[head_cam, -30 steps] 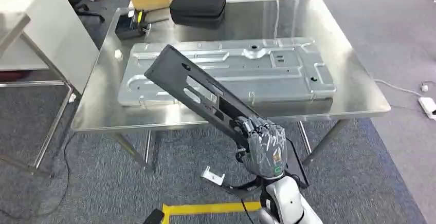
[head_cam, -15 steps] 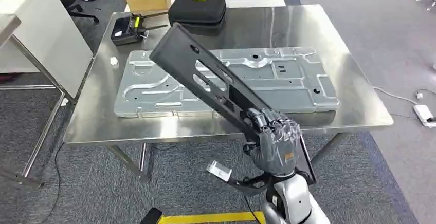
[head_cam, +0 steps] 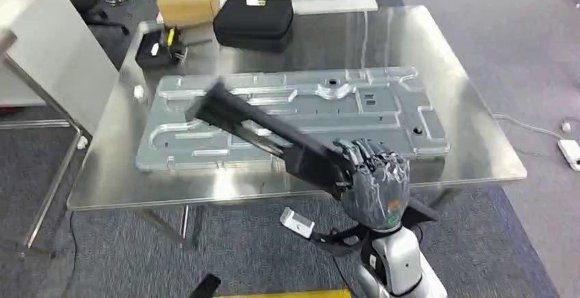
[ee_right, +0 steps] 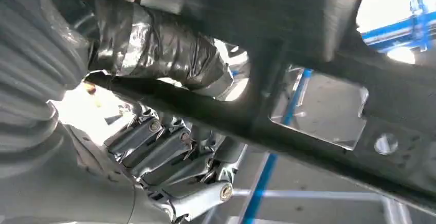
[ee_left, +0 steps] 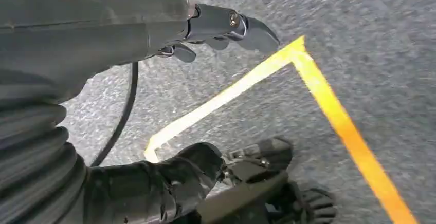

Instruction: Take the parts from the cabinet and place them on the table.

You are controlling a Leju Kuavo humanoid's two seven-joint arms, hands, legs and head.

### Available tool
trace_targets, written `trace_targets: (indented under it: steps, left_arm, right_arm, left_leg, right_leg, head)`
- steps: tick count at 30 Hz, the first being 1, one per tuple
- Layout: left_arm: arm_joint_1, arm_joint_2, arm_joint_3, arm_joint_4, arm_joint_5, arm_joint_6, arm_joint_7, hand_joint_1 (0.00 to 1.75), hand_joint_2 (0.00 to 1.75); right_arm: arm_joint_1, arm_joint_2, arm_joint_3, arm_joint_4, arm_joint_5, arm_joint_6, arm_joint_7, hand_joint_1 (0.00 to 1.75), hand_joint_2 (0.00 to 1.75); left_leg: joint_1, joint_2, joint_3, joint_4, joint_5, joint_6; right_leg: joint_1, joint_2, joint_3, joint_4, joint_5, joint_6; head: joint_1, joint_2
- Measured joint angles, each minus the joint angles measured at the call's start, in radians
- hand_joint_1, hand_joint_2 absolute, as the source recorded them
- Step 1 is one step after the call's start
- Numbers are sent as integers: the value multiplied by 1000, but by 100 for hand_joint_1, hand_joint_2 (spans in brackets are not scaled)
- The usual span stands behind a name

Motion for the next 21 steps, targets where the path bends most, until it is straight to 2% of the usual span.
trace_targets:
  steps: [2,3,4,5,6,7,8,9,10,11,12,13,14,15,17,18,19,20,21]
  left_arm:
    - [-1,0,-2,0,0,0,2,0,175]
    - [0,0,-2,0,1,0,8,0,175]
    - [3,0,-2,0,1,0,13,0,175]
    - [4,0,-3,0,0,0,14,0,175]
    - [3,0,-3,0,-1,0,14,0,175]
    - [2,0,-5,0,-2,0,14,0,175]
    - [2,0,-6,0,-2,0,14,0,175]
    - [1,0,-8,0,-2,0,14,0,175]
    - [-2,0,-10,0,-2,2,15,0,175]
    - [0,0,-11,0,-2,4,18,0,175]
    - [1,0,-11,0,-2,6,20,0,175]
    - [1,0,-11,0,-3,11,22,0,175]
    - [1,-4,-12,0,-3,12,24,0,175]
    - [-2,-6,-13,0,-2,15,27,0,175]
    - [-7,-8,-14,0,-2,25,36,0,175]
    - [-9,-8,-16,0,-5,31,41,0,175]
    - [-9,-8,-19,0,-8,33,45,0,175]
    - [-9,-8,-21,0,-9,34,47,0,175]
    - [-9,-8,-24,0,-10,34,48,0,175]
  right_arm:
    - [-8,0,0,1,4,0,4,175,175]
    - [-9,0,0,1,5,0,5,175,175]
    - [-10,0,0,3,9,2,9,175,175]
    - [-12,0,0,3,13,2,14,175,175]
    - [-16,0,0,3,17,2,18,175,175]
    - [-25,0,1,3,17,3,23,175,175]
    - [-33,0,2,4,18,5,24,175,175]
    - [-44,0,2,5,21,10,24,175,175]
    - [-53,0,3,4,22,17,25,175,175]
    - [-57,0,3,4,24,25,27,175,175]
    - [-59,0,4,4,29,29,28,175,175]
    - [-67,0,4,3,35,37,34,175,175]
    - [-74,0,5,3,36,42,39,175,175]
    - [-86,0,5,3,38,47,45,175,175]
    - [-113,0,7,6,41,74,56,175,175]
    - [-123,0,7,9,44,86,62,175,175]
    - [-133,0,7,13,45,98,66,175,175]
    - [-144,-1,7,18,45,108,70,175,175]
    - [-159,0,7,21,45,118,73,175,175]
  left_leg:
    - [3,0,-94,147,-62,-10]
    - [3,0,-132,198,-85,-13]
    - [3,0,-154,215,-85,-13]
    - [3,0,-158,192,-59,-9]
    - [3,0,-140,132,-8,-6]
    - [3,0,-102,29,69,-4]
    - [2,1,-75,-51,125,2]
    - [-4,1,-72,-77,99,7]
    - [-7,1,-66,-84,86,12]
    - [-8,0,-69,-84,106,18]
    - [-9,-1,-68,-83,104,21]
    - [-2,-2,-63,-92,108,28]
    - [2,0,-55,-99,111,32]
    - [2,0,-52,-101,109,36]
    - [1,0,-50,-98,104,42]
    - [1,1,-50,-96,102,44]
    - [1,0,-50,-94,99,44]
    - [1,-1,-49,-92,97,44]
    - [1,-2,-46,-90,94,42]
  right_leg:
    - [2,-1,4,0,-6,-6]
    - [3,-1,6,1,-10,-7]
    - [4,0,10,1,-13,-7]
    - [4,3,17,1,-19,-6]
    - [4,3,24,2,-24,-4]
    - [5,3,35,2,-31,-1]
    - [5,3,37,2,-36,2]
    - [9,4,38,8,-39,7]
    - [9,5,27,8,-41,12]
    - [8,4,28,8,-43,19]
    - [7,4,32,5,-45,24]
    - [12,3,35,5,-48,31]
    - [6,1,29,16,-59,36]
    - [6,1,14,55,-83,40]
    - [3,1,-68,212,-152,47]
    - [2,1,-110,283,-172,50]
    - [2,1,-134,314,-169,51]
    - [0,1,-133,299,-143,51]
    - [-1,1,-109,239,-98,50]
  head:
    - [-1,0]
    - [0,0]
    - [-1,0]
    - [0,0]
    - [-1,0]
    - [-1,0]
    - [0,0]
    - [0,0]
    - [-1,0]
    - [0,0]
    - [0,0]
    - [0,0]
    - [-1,0]
    - [3,0]
    - [2,0]
    - [2,0]
    - [2,0]
    - [2,0]
    - [2,0]
